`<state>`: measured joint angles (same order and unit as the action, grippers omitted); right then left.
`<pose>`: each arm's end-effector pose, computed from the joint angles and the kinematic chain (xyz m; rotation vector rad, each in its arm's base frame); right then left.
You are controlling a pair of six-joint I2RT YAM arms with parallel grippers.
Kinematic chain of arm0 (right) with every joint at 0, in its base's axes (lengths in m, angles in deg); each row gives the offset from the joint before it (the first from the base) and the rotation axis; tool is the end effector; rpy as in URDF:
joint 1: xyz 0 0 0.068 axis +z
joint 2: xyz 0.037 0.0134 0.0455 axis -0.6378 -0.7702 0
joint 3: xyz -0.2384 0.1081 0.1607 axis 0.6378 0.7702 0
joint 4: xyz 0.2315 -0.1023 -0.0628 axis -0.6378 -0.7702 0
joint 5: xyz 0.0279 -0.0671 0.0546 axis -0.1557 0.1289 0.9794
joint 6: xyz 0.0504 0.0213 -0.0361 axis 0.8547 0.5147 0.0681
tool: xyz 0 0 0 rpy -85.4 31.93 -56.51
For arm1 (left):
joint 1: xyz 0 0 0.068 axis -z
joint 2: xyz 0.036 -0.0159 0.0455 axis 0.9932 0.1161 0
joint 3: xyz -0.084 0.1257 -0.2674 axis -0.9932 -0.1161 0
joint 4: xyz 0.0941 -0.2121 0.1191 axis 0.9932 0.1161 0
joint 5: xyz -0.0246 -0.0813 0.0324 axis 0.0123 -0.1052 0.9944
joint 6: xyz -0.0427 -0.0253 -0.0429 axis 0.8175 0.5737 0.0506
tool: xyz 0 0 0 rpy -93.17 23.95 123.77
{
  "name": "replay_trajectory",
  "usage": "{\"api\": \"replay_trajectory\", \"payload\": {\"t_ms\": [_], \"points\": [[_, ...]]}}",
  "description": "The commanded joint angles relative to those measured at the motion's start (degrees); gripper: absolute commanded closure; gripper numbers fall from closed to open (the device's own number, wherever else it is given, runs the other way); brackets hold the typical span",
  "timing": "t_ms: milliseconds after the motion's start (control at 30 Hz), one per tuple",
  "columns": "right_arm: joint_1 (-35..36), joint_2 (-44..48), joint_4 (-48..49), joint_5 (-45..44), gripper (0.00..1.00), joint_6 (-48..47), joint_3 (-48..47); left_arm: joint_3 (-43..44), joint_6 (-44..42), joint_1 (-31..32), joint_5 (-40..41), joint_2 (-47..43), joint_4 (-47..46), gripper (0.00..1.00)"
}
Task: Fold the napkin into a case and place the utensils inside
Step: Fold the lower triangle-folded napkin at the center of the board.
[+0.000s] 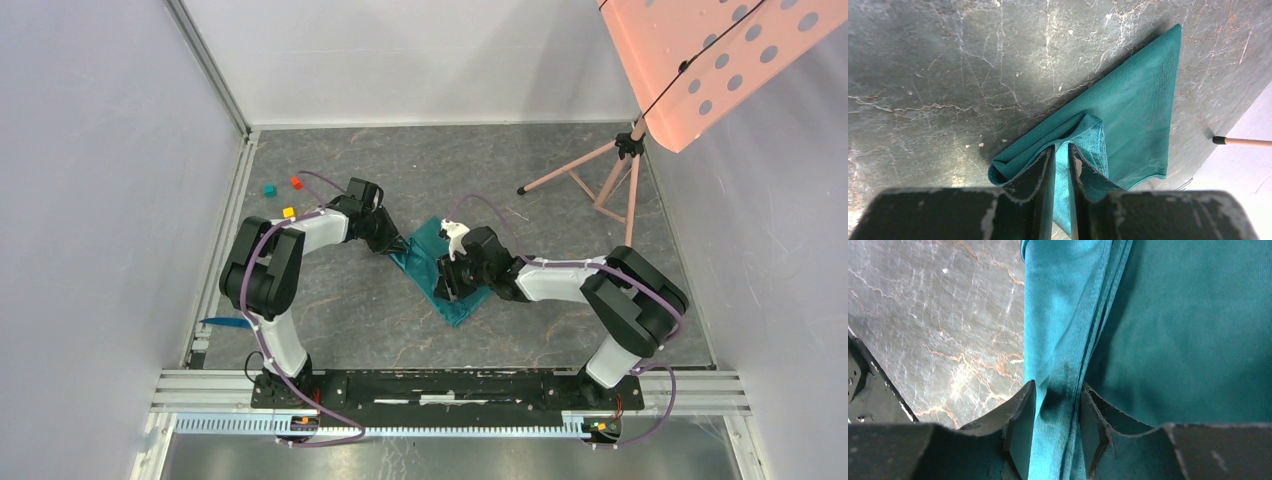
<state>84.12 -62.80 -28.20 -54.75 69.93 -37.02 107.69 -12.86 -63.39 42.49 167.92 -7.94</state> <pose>0.2263 0.2418 0.1659 -0.6032 2.3785 0.8791 0.3453 -0.1431 0.1654 -0.5358 2.7003 -0.8159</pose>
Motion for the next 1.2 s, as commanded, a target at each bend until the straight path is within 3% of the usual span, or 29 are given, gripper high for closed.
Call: {"api": "replay_trajectory", "payload": {"t_ms": [0,100,333,500,600,800,967,1167], "points": [[-0.2,4.2,-5.3,-0.4,0.56,-2.4,1.2,0.1,1.1,-0.4,1.2,0.8,-1.2,0.79],[-0.2,6.2,-7.0,-2.0,0.56,-3.6,1.9,0.2,0.9,-0.5,1.4,1.0,-1.0,0.79],[-0.1,8.4,-10.2,-9.6,0.81,-7.2,3.0,0.6,0.7,-0.4,1.3,1.4,-0.9,0.8],[-0.1,8.5,-11.0,-12.9,0.86,-8.6,2.5,0.8,0.6,-0.4,1.0,1.8,-0.9,0.8],[0.1,7.8,-11.1,-11.0,0.73,-8.6,2.5,1.1,0.4,-0.4,0.8,1.7,-0.6,0.8],[0.4,11.7,-17.3,-15.2,0.6,-11.9,-1.6,1.9,-0.4,-0.5,0.9,1.4,0.5,0.8],[0.8,14.4,-20.1,-12.4,0.46,-12.8,-0.6,2.2,-0.5,-0.4,0.6,2.0,0.4,0.8],[1.5,15.7,-19.1,-12.1,0.44,-14.4,4.4,2.4,-0.5,-0.4,0.2,2.7,0.2,0.81]]}}
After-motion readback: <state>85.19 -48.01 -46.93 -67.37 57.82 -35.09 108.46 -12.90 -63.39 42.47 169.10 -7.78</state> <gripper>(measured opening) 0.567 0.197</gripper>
